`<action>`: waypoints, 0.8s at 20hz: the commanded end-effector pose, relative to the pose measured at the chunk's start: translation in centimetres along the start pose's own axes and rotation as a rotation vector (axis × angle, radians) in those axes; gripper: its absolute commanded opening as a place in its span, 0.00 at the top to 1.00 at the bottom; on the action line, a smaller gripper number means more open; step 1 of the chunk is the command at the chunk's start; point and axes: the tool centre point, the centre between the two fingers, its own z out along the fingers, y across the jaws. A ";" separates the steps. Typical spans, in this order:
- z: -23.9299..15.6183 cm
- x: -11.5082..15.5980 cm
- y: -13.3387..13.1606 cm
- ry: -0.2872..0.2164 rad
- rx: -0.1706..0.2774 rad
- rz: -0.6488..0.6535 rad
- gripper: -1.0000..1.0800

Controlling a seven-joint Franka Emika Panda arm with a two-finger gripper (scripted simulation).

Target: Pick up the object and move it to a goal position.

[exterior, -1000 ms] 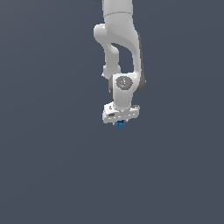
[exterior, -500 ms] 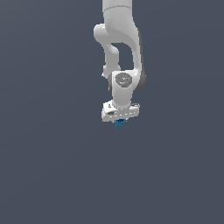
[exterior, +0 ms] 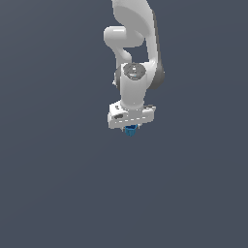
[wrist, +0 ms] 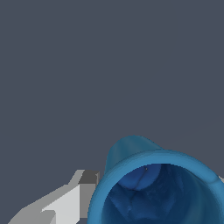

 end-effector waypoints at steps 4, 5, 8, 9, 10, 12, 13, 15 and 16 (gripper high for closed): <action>-5.8 0.9 1.3 0.001 0.001 0.000 1.00; -6.8 1.0 1.6 0.001 0.001 0.000 1.00; -9.9 1.6 2.3 0.001 0.001 0.000 1.00; -10.9 1.7 2.6 0.001 0.001 0.000 1.00; -11.9 1.9 2.8 0.001 0.001 0.000 1.00; -14.0 2.3 3.3 0.001 0.001 0.000 1.00; -15.0 2.4 3.6 0.001 0.001 0.000 1.00; -16.8 2.8 4.0 0.001 0.001 0.000 1.00; -17.6 3.0 4.2 0.001 0.001 0.000 1.00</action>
